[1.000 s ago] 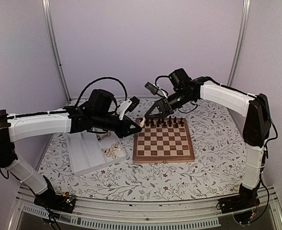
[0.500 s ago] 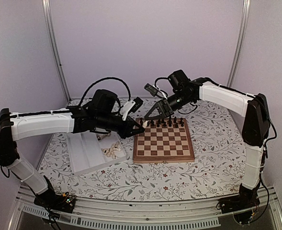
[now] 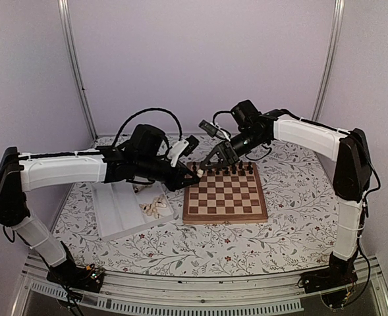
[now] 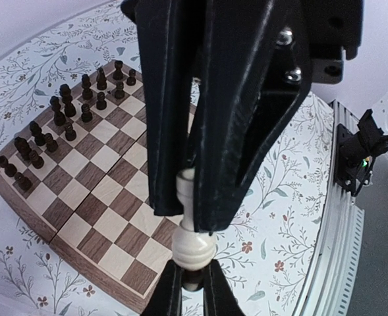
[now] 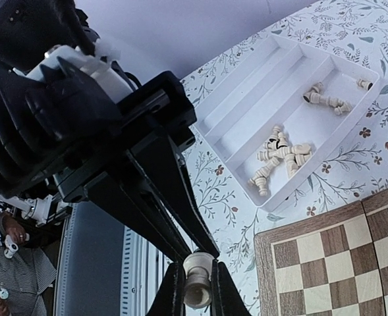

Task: Set up the chess pieces on the board
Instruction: Place the chess piece on the chessboard.

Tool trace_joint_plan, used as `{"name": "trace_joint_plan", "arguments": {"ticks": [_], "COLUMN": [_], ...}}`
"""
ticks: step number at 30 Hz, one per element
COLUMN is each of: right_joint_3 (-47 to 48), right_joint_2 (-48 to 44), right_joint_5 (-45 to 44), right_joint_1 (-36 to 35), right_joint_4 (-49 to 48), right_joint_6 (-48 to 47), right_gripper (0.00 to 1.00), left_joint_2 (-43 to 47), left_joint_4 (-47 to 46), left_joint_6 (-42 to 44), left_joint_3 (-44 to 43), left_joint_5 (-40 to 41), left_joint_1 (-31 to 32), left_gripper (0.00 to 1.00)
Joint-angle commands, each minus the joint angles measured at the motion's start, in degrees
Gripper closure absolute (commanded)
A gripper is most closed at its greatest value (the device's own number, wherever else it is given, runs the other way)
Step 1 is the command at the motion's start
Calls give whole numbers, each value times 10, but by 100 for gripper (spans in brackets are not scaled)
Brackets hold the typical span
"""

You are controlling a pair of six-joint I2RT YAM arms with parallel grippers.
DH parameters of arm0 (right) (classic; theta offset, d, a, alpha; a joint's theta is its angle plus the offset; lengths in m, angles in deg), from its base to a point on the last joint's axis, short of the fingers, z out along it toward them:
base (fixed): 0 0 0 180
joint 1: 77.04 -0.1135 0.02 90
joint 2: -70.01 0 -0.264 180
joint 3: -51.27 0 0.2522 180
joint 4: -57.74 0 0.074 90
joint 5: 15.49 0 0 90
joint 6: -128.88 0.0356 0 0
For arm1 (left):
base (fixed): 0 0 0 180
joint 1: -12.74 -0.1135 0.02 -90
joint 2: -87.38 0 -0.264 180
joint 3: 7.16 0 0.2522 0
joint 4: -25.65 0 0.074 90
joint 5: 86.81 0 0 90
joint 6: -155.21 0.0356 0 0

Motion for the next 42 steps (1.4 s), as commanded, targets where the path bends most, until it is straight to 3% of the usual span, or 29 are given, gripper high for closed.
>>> {"name": "trace_joint_plan", "arguments": {"ticks": [1, 4, 9, 14, 24, 42], "right_joint_3": [-20, -71, -263, -404, -481, -467], "right_joint_2": [-39, -88, -204, -268, -288, -234], "right_joint_5": [-60, -157, -354, -469, -547, -528], "right_joint_1": [4, 9, 10, 11, 20, 25], "right_joint_4": [4, -5, -64, -92, -125, -146], "right_joint_6": [-29, -73, -164, -198, -182, -172], "right_gripper": [100, 100, 100, 100, 100, 97], "left_joint_2": [-11, -8, -13, -36, -61, -57], "left_joint_4": [9, 17, 12, 12, 25, 29], "left_joint_6": [13, 19, -8, -27, -27, -36], "left_joint_3": [-14, -6, 9, -1, -24, -14], "left_joint_5": [19, 38, 62, 68, 54, 58], "left_joint_1": [7, 4, -18, -33, -37, -37], "left_gripper": [100, 100, 100, 100, 100, 100]}}
